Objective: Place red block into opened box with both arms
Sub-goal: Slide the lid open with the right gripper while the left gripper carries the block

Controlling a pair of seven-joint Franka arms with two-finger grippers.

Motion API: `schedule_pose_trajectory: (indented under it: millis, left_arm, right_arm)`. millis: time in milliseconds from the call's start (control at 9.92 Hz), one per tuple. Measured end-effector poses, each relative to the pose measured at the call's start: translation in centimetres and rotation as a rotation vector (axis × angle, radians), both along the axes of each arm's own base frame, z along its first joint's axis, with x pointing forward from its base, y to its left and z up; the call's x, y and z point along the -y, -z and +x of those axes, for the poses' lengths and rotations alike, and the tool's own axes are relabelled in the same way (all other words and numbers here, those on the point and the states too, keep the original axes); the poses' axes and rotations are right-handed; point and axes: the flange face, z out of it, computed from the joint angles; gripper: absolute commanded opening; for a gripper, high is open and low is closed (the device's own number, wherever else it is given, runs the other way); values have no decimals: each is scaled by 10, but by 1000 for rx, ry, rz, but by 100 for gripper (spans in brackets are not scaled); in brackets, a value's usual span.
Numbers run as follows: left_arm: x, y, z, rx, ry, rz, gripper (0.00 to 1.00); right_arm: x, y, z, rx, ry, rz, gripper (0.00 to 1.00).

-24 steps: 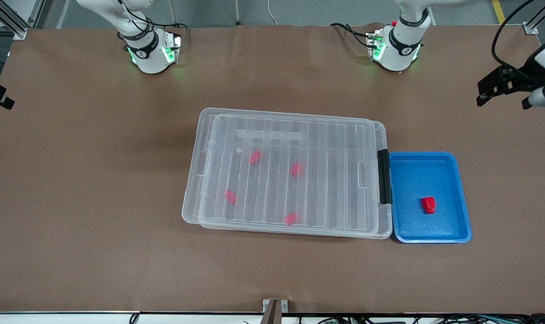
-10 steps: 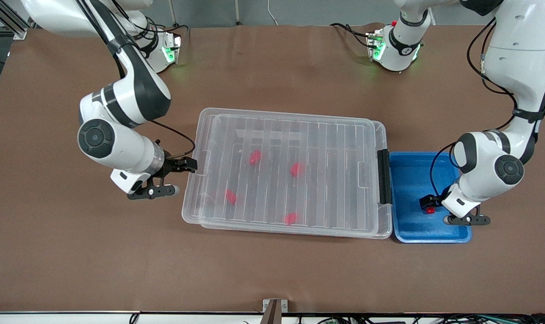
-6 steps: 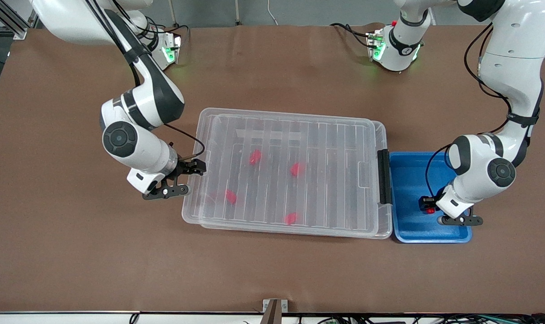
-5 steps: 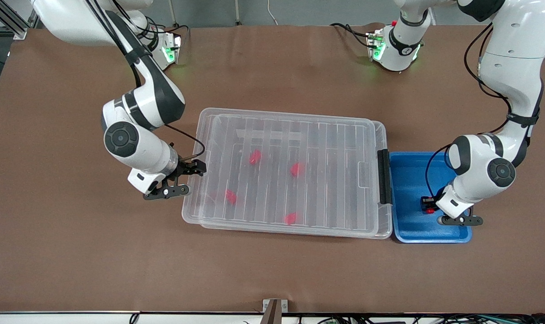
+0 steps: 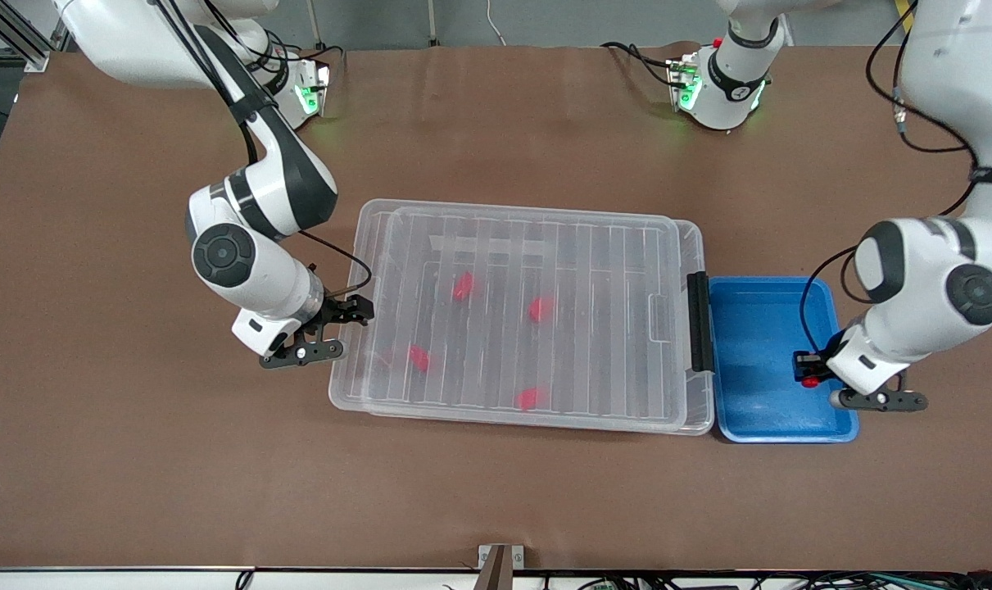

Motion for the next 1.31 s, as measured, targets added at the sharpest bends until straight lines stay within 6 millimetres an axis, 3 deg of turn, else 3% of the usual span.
schedule_pose_trajectory:
  millis: [202,403,605,908,1311]
  left_arm:
    - [45,-65,-18,19,5,-9,1]
    - [95,-96,-39,0,-37,-25,0]
    - [153,-111,-60,-18,-126,-53,0]
    - [234,-97,-89,-62,-213,-72,0]
    - [284,-40,-101,-89,-222,-21,1]
  right_arm:
    - [-1,2,0,-2,-3,-1,100]
    - [0,3,0,-6,-2,-3,100]
    - [17,4,4,-20,-11,-10,100]
    - [63,7,12,-67,-39,-38,100]
    - [112,4,18,-111,-81,-57,100]
